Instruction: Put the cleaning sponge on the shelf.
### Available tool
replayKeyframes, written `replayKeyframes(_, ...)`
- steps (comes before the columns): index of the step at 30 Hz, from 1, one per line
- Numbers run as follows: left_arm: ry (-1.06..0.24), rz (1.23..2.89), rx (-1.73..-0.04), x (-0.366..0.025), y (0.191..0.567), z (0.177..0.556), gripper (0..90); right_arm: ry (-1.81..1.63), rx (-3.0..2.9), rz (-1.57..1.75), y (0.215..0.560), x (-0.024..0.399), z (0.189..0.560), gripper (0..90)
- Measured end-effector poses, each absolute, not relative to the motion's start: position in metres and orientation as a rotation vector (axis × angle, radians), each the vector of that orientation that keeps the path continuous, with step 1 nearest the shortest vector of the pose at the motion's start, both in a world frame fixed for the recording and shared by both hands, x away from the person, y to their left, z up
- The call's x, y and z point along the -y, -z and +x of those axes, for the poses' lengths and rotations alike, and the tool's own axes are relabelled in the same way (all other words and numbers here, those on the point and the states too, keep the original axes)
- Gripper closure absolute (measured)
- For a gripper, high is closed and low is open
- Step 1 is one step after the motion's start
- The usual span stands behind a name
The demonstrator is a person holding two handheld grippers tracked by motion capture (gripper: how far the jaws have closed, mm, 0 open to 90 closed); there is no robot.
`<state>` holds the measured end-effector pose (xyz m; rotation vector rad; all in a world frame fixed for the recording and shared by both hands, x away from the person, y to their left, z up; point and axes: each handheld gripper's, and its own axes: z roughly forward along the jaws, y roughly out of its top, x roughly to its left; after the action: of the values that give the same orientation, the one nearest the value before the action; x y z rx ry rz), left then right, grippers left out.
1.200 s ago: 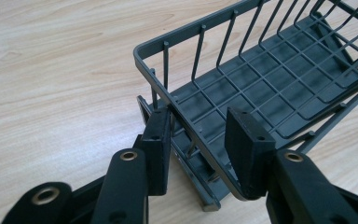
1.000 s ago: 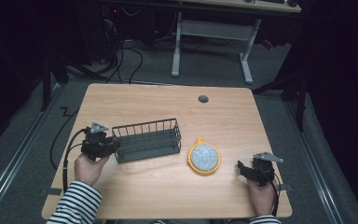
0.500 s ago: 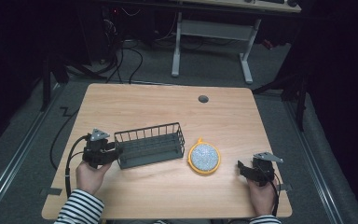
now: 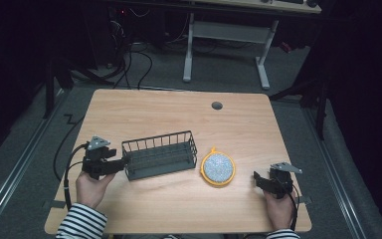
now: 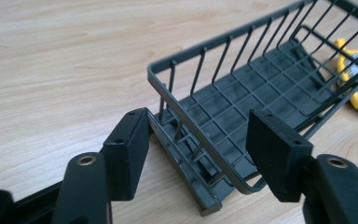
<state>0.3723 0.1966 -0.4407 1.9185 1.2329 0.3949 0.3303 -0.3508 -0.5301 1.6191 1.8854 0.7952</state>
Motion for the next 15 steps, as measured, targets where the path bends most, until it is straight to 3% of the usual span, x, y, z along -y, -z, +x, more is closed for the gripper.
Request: replayKeyframes(15, -0.476, 1.783, -1.356, -0.249, 0.444, 0.365, 38.8, -0.794, -1.885, 1.619, 0.53, 0.351, 0.33, 31.0)
